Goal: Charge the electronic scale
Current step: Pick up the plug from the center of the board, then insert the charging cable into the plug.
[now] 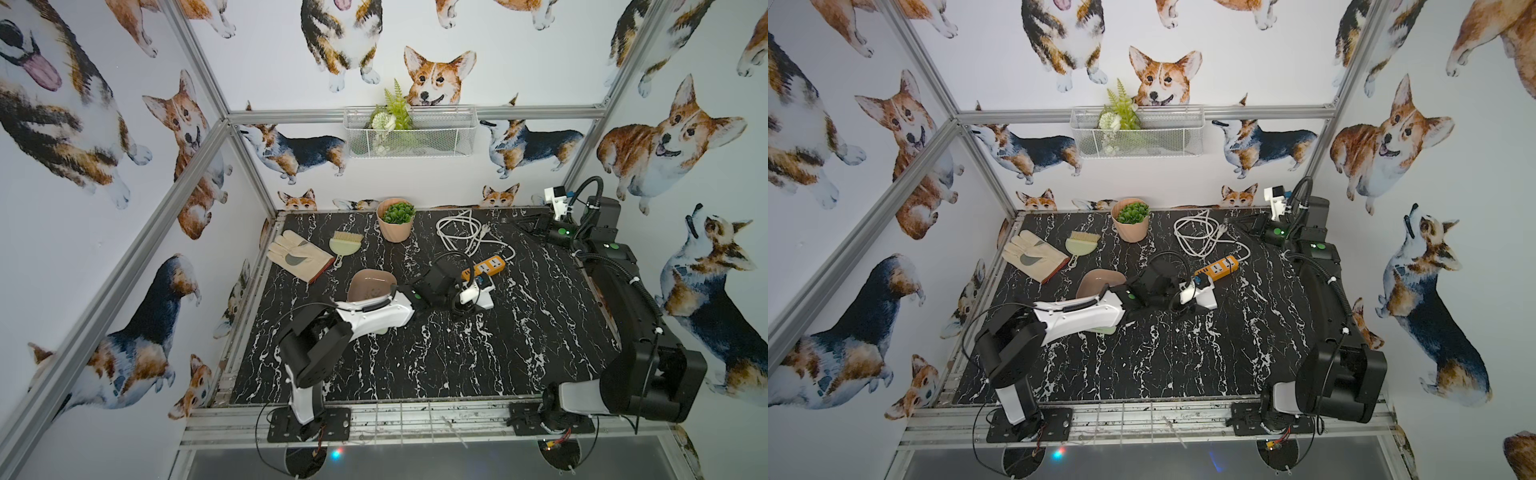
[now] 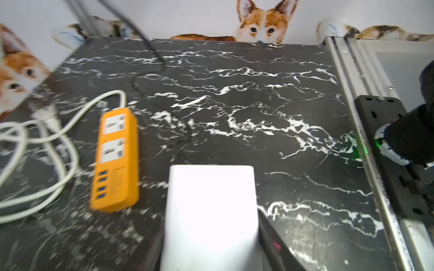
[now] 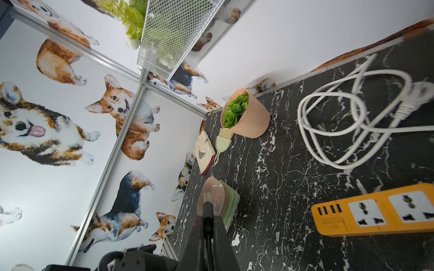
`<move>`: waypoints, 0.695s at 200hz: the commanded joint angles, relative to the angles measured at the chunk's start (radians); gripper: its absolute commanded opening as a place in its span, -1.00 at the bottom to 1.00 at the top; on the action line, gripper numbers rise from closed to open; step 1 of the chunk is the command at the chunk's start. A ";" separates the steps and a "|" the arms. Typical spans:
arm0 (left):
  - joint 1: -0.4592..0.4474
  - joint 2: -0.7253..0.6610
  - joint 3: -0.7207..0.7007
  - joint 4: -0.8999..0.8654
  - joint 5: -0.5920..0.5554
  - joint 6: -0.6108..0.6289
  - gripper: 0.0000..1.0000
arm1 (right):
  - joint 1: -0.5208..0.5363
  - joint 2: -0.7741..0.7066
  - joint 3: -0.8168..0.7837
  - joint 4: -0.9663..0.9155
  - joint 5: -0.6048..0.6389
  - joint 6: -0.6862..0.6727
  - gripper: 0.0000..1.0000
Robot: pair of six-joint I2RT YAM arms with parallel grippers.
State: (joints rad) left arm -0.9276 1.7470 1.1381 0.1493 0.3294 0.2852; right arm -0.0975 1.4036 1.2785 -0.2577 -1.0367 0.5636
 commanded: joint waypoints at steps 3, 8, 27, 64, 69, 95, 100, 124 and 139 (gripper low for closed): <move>0.063 -0.148 -0.097 0.083 -0.060 0.028 -0.27 | 0.044 0.057 0.051 -0.133 -0.054 -0.132 -1.00; 0.080 -0.179 -0.118 0.095 -0.065 0.027 -0.27 | 0.053 0.066 0.050 -0.130 -0.073 -0.135 -1.00; 0.146 -0.279 -0.183 0.156 -0.066 0.025 -0.24 | 0.082 0.087 0.017 -0.036 -0.161 -0.100 -1.00; 0.263 -0.363 -0.234 0.264 0.031 -0.007 -0.11 | 0.137 0.120 -0.050 0.186 -0.315 0.008 -1.00; 0.273 -0.367 -0.243 0.286 0.048 -0.002 -0.12 | 0.144 0.122 -0.051 0.194 -0.321 0.009 -1.00; 0.285 -0.371 -0.338 0.448 0.056 0.078 -0.43 | 0.181 0.130 -0.044 0.202 -0.338 0.004 -1.00; 0.287 -0.370 -0.334 0.441 0.054 0.083 -0.48 | 0.186 0.132 -0.041 0.202 -0.338 0.002 -1.00; 0.313 -0.361 -0.303 0.389 0.097 0.071 -0.52 | 0.217 0.136 -0.041 0.201 -0.347 0.000 -1.00; 0.325 -0.364 -0.318 0.416 0.139 0.077 -0.49 | 0.235 0.135 -0.043 0.201 -0.354 -0.001 -1.00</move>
State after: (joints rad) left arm -0.6197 1.3842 0.8234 0.4805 0.3817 0.3305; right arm 0.1123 1.5372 1.2308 -0.0967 -1.3495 0.5575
